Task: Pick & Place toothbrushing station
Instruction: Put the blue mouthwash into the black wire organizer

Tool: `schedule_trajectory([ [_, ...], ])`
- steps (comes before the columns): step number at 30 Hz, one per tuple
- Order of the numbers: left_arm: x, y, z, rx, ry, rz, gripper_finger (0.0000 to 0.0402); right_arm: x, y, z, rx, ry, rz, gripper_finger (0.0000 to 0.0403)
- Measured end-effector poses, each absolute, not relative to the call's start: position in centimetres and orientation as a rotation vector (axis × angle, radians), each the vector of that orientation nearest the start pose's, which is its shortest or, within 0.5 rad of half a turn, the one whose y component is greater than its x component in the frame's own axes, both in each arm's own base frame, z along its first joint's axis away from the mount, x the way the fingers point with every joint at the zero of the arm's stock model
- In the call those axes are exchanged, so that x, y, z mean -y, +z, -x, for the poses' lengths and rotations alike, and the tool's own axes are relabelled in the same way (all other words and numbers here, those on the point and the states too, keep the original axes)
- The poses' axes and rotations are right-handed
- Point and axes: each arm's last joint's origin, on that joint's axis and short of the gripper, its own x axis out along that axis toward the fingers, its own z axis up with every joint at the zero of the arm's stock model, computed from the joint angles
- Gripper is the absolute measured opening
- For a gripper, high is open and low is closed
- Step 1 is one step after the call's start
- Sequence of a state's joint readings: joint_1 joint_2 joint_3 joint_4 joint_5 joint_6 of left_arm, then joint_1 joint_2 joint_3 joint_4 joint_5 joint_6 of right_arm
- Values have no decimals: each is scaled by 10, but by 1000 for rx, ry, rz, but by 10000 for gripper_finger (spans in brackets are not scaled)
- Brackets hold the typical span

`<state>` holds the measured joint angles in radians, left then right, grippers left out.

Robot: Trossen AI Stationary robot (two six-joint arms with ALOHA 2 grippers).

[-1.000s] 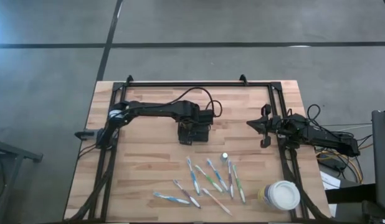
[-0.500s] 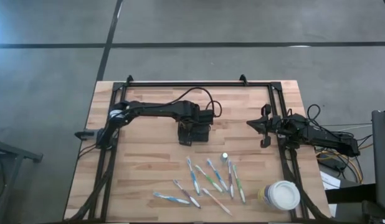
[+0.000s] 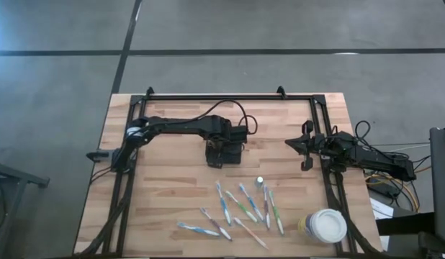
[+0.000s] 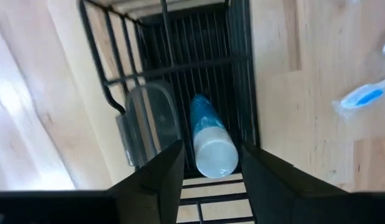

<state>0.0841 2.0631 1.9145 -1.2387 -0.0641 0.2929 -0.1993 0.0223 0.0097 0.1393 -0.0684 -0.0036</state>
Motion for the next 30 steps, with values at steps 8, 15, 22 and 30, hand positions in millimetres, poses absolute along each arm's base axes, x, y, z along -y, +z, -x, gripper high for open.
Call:
schedule_trajectory([
  [8,-36,291,-408,-1391,-70,-220,163,17,178,-96,125,-131,21,8],
  [15,-33,349,-374,-1347,-76,-244,149,17,178,-96,126,-131,21,8],
  [22,-28,418,-295,-993,-5,-237,61,17,179,-96,126,-131,19,8],
  [30,-17,373,-187,-465,66,-62,7,17,179,-96,126,-131,17,8],
])
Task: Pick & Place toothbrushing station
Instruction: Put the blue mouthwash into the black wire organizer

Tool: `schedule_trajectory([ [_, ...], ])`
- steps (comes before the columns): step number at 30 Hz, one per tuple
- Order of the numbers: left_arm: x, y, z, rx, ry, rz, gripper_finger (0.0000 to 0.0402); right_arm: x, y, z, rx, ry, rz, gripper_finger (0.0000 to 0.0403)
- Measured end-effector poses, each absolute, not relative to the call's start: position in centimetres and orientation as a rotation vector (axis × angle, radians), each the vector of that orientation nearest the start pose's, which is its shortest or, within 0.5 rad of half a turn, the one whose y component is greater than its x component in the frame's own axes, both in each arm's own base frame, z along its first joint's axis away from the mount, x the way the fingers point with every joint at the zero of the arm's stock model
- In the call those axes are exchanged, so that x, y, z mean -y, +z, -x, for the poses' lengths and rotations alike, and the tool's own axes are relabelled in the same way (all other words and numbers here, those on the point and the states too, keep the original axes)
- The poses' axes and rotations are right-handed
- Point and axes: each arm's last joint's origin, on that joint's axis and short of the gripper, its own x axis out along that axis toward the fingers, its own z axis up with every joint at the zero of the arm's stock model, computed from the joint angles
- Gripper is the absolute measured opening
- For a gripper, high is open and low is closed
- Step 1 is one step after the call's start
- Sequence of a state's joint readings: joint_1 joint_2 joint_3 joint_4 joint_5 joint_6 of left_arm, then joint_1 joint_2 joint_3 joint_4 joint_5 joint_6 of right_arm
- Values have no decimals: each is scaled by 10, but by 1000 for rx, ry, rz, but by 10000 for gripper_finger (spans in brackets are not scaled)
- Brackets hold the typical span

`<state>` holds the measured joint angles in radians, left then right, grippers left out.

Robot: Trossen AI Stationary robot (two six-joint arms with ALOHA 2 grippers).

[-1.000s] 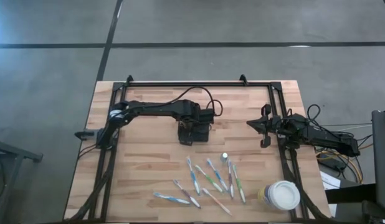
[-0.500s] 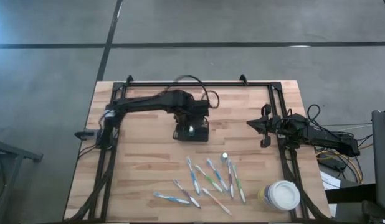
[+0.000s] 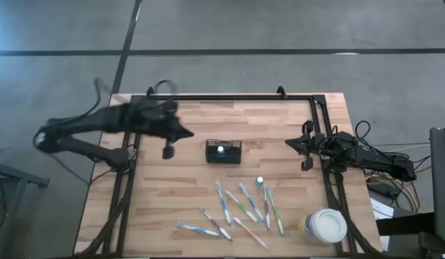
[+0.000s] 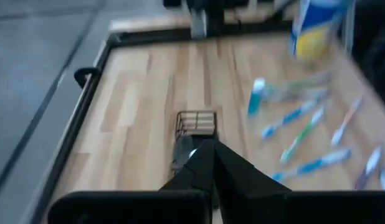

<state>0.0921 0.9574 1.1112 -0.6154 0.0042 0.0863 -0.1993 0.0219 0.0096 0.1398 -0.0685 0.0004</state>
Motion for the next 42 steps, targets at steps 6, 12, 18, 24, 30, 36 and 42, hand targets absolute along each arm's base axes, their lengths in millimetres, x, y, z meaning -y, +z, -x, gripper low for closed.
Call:
schedule_trajectory([
  [6,-12,297,-134,-271,81,13,4,17,180,-96,139,-131,18,8],
  [12,-10,246,-117,-131,77,14,2,18,184,-95,183,-154,26,8],
  [18,-9,204,-108,-29,72,-5,1,18,184,-95,186,-154,26,8],
  [24,-8,179,-102,-17,69,12,1,18,184,-95,181,-155,41,8],
  [30,-8,165,-100,-20,69,2,2,18,183,-95,167,-155,40,8],
  [36,-8,164,-100,-32,68,4,7,18,183,-95,178,-146,-1,8],
  [42,-9,162,-101,-54,78,53,8,17,193,-93,286,-140,-4,8],
])
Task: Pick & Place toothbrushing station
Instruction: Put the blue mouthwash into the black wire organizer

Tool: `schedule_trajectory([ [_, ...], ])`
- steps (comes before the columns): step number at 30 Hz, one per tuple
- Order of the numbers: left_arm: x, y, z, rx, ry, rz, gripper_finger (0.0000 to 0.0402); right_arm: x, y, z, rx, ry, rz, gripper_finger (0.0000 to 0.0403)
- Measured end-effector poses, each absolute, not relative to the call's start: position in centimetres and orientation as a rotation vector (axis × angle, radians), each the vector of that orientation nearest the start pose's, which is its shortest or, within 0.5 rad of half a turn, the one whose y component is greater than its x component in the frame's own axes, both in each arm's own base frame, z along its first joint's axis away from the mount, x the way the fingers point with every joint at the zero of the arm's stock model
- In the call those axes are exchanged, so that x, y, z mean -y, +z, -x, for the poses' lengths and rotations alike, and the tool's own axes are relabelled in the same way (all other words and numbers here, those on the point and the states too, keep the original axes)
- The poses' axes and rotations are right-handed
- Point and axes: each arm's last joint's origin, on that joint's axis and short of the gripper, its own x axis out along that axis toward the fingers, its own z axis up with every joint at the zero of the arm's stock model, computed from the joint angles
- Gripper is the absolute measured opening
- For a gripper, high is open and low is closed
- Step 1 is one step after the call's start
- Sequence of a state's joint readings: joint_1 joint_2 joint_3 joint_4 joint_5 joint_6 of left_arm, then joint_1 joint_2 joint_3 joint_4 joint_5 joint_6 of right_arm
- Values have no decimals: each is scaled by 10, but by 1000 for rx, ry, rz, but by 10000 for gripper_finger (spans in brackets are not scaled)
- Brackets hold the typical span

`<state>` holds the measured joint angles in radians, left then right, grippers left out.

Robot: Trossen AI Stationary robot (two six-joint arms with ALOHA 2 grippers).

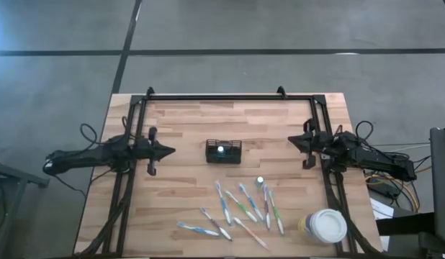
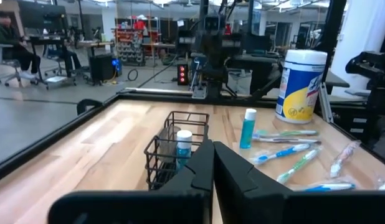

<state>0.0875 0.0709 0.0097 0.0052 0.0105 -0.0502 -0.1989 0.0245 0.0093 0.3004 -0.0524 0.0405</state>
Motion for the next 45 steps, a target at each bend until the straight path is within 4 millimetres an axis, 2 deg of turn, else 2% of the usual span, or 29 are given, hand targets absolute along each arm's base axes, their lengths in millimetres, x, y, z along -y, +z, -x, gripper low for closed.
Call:
schedule_trajectory([
  [3,-9,160,-102,-69,80,59,8,17,207,-90,420,-125,-38,8],
  [6,-9,160,-102,-75,80,63,9,17,222,-92,373,-128,-46,8],
  [11,-9,160,-102,-71,81,69,9,20,260,-106,152,-141,-71,8],
  [17,-9,160,-102,-67,81,68,9,25,305,-132,-240,-162,-139,8],
  [26,-9,160,-103,-70,81,52,9,22,337,-181,-735,-241,-248,8],
  [31,-9,159,-102,-75,83,87,9,6,344,-207,-967,-261,-270,8],
  [36,-9,159,-102,-76,83,86,9,-21,343,-235,-1072,-216,-238,8],
  [41,-9,159,-102,-77,83,76,9,-45,330,-258,-1143,-157,-181,8],
  [45,-9,159,-102,-77,82,61,9,-58,310,-272,-1221,-159,-164,8],
])
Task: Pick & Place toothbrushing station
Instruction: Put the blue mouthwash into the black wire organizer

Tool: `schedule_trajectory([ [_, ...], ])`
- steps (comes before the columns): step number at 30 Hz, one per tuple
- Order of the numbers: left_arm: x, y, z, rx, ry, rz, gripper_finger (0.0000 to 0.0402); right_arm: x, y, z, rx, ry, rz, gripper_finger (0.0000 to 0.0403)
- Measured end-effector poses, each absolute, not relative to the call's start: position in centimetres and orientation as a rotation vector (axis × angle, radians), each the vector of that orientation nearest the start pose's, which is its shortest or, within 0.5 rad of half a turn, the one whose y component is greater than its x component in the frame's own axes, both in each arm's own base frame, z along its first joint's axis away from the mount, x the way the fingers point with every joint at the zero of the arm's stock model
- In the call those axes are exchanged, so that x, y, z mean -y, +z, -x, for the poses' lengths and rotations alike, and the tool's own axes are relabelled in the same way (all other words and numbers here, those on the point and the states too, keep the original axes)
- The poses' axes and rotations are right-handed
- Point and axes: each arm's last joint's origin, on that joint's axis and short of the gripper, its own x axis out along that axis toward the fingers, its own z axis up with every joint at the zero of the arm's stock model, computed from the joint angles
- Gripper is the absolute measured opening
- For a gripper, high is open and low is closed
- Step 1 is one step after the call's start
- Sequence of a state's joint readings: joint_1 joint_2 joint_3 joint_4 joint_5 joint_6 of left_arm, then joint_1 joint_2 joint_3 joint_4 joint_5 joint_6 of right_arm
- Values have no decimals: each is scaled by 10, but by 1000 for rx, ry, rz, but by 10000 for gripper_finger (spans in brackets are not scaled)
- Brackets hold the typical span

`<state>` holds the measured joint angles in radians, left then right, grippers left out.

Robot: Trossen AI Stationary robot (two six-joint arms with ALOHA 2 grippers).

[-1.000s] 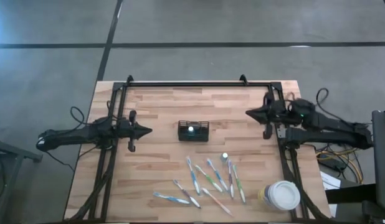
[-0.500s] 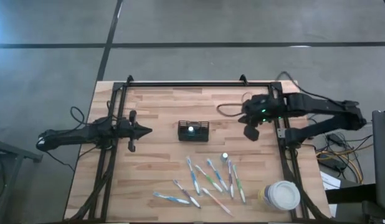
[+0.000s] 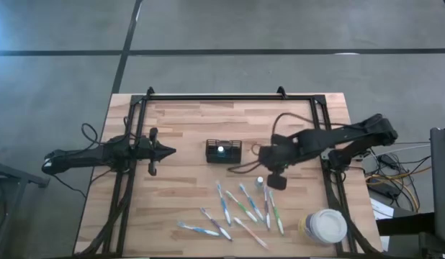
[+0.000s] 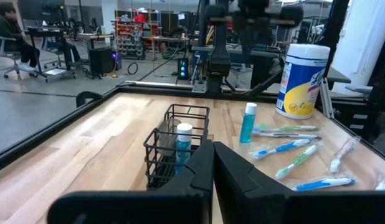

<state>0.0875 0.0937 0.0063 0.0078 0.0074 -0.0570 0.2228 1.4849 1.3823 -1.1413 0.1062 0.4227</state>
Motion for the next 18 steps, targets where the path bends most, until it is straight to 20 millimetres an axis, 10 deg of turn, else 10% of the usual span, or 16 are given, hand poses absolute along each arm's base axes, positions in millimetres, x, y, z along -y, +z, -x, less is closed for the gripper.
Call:
schedule_trajectory([
  [10,-9,159,-102,-77,82,76,9,-76,264,-299,-1377,-250,-259,12],
  [18,-9,159,-102,-78,81,49,9,-85,258,-313,-1326,-173,-353,94],
])
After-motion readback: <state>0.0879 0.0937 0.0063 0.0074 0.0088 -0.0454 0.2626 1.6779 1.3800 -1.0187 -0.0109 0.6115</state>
